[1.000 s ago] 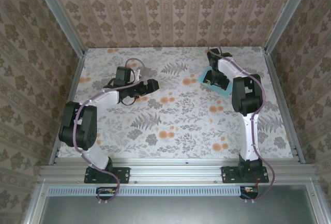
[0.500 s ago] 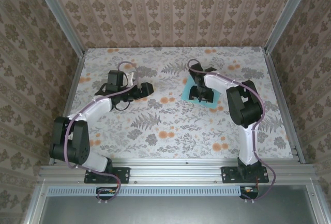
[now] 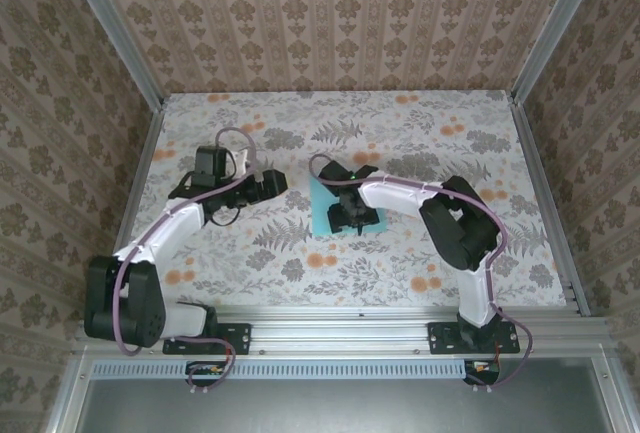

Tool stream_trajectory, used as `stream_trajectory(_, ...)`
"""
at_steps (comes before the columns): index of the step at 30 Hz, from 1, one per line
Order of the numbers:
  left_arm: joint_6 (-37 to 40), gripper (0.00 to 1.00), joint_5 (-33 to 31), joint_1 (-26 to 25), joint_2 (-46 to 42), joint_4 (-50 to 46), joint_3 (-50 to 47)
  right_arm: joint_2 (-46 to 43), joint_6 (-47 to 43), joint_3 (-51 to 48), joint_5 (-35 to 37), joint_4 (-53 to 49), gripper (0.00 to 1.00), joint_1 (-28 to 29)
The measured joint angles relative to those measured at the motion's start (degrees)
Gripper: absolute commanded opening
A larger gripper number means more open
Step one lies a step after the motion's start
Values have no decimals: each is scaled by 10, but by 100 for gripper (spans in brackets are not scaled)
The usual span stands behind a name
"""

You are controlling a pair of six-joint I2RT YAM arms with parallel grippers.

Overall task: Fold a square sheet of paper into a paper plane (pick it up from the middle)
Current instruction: Move the square sheet of paper to the center of the table.

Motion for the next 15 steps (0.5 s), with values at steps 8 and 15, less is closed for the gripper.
stream_trajectory(8,4,100,0,9,-37,-21,-24,-13,8,-12,1,-5,82,60)
stream_trajectory(15,4,100,0,14,-57,-35,-35,-56,23,14,31,-34,89,52)
